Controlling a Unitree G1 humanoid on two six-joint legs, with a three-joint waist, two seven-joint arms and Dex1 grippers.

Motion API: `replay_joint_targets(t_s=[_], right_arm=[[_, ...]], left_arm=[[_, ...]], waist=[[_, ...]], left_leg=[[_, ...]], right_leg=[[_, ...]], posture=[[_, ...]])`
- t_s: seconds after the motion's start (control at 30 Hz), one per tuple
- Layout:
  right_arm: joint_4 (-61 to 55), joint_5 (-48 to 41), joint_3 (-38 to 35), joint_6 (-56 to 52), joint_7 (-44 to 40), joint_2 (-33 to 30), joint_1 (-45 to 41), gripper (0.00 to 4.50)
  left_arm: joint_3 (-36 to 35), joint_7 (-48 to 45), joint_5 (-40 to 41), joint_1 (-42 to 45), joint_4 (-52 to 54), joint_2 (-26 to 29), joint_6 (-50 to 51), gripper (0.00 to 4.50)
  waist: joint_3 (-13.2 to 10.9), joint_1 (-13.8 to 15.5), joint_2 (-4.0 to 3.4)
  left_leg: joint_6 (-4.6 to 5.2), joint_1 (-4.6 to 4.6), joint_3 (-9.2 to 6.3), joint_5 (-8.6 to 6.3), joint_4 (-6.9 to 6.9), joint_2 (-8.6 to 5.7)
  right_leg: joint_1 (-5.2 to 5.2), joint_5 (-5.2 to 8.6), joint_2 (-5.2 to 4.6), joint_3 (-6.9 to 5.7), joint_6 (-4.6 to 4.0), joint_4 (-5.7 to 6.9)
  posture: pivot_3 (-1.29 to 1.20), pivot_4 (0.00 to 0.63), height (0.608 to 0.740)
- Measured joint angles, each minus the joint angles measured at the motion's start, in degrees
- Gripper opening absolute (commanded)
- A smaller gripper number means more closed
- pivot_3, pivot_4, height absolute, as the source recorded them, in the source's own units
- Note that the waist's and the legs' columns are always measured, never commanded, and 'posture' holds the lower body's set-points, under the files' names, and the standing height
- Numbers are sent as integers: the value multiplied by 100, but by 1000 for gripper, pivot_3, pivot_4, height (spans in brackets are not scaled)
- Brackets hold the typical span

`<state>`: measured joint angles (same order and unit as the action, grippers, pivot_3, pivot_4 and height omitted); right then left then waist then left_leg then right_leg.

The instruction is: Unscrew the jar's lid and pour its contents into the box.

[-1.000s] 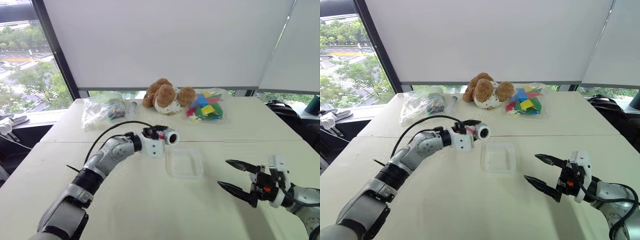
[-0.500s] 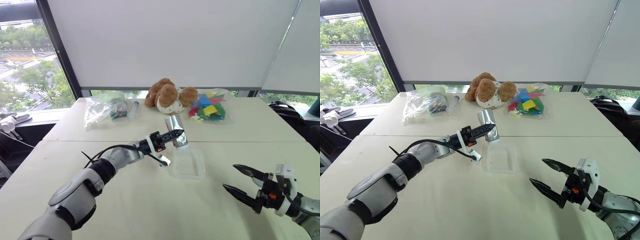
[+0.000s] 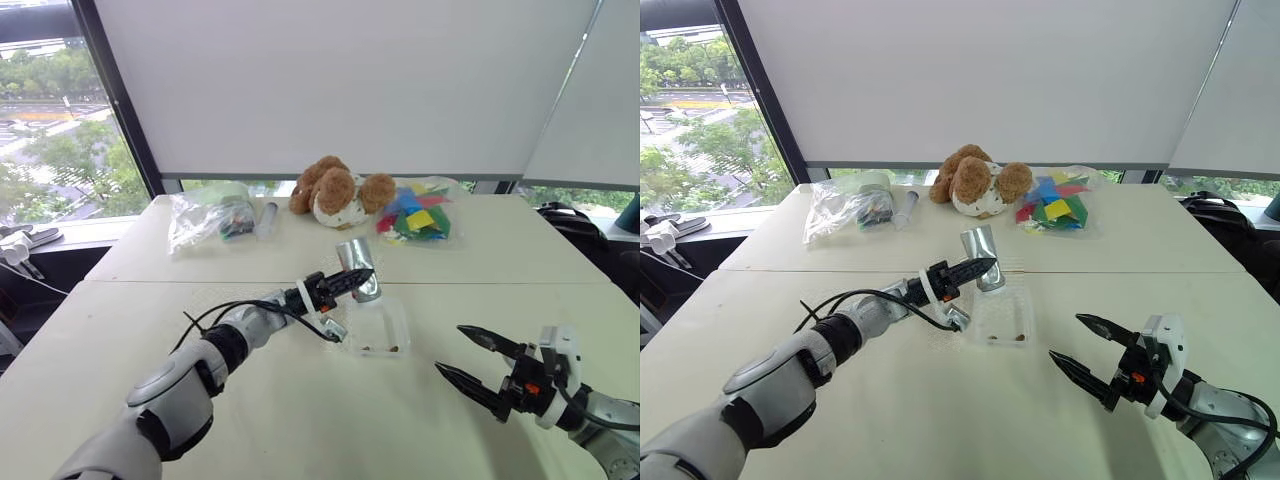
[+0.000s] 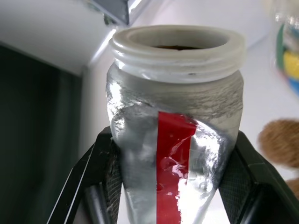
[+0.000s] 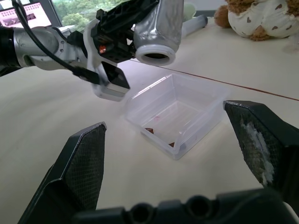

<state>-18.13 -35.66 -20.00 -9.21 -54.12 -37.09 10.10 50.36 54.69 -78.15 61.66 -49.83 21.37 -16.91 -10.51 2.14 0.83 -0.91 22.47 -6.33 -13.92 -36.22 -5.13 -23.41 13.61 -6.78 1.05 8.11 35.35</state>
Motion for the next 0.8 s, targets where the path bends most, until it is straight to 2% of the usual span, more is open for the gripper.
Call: replay_joint_targets(t_s=[0.1, 0.13, 0.17, 0.27, 0.37, 0.47, 0.57, 0.7, 0.8], right_arm=[[-14, -7, -21, 10, 14, 8, 4, 4382], [-13, -5, -31, 29, 11, 18, 2, 4382], [-11, -1, -48, 99, 3, 40, -12, 4382], [53, 59, -46, 348, -79, 112, -140, 4382], [243, 134, 47, 596, -201, 218, -336, 4382], [483, 223, 150, 825, -267, 309, -562, 4382], [584, 261, 235, 989, -331, 386, -751, 4382], [636, 308, 464, 1134, -452, 485, -852, 4382], [639, 316, 616, 1211, -525, 507, -927, 4382]], left_arm=[[-575, -1103, 1644, -141, 463, 383, -1730, 2061], [-826, -1728, 2404, -277, 560, 454, -2133, 2061], [-1178, -2782, 3556, -527, 669, 464, -2381, 2061], [-1926, -5385, 6341, -1320, 1133, 523, -2274, 2061], [-2744, -7199, 8174, -1878, 1790, 754, -1050, 2061], [-3647, -8180, 9424, -2462, 2463, 1078, 221, 2061], [-4398, -8645, 10328, -3210, 3128, 1238, 1168, 2061], [-5451, -8883, 11086, -4361, 3533, 1412, 2024, 2061], [-6169, -8774, 11372, -4774, 3623, 1412, 2344, 2061]], waist=[[3, -3, -5], [3, -4, -5], [7, -9, -12], [8, -75, -16], [9, -174, -17], [12, -278, -22], [13, -321, -24], [13, -295, -24], [14, -231, -23]], left_leg=[[-1, -1, 3, 0, 1, 0], [-1, -1, 3, 0, 1, 0], [0, -3, 7, 0, 0, 0], [1, -3, 5, 1, -8, 1], [2, -6, 0, 2, -15, 3], [3, -12, -3, 2, -14, 3], [3, -15, -4, 2, -12, 4], [1, -21, -6, 3, -9, 6], [-1, -22, -14, 3, -26, 4]], right_leg=[[-3, -2, -3, 0, -3, 1], [-3, -2, -3, 0, -4, 0], [-1, -3, -4, 1, -6, 1], [0, -8, -2, 1, -12, 5], [4, -8, 3, 1, -14, 18], [4, -8, 4, 2, -14, 29], [-3, -7, 4, 4, -14, 46], [-8, -6, 8, 6, -17, 61], [7, -6, 7, 2, -18, 59]], posture=[[0, 150, 740], [0, 150, 740], [0, 150, 740], [0, 150, 740], [0, 150, 740], [0, 150, 740], [0, 150, 740], [0, 150, 740], [0, 150, 740]])
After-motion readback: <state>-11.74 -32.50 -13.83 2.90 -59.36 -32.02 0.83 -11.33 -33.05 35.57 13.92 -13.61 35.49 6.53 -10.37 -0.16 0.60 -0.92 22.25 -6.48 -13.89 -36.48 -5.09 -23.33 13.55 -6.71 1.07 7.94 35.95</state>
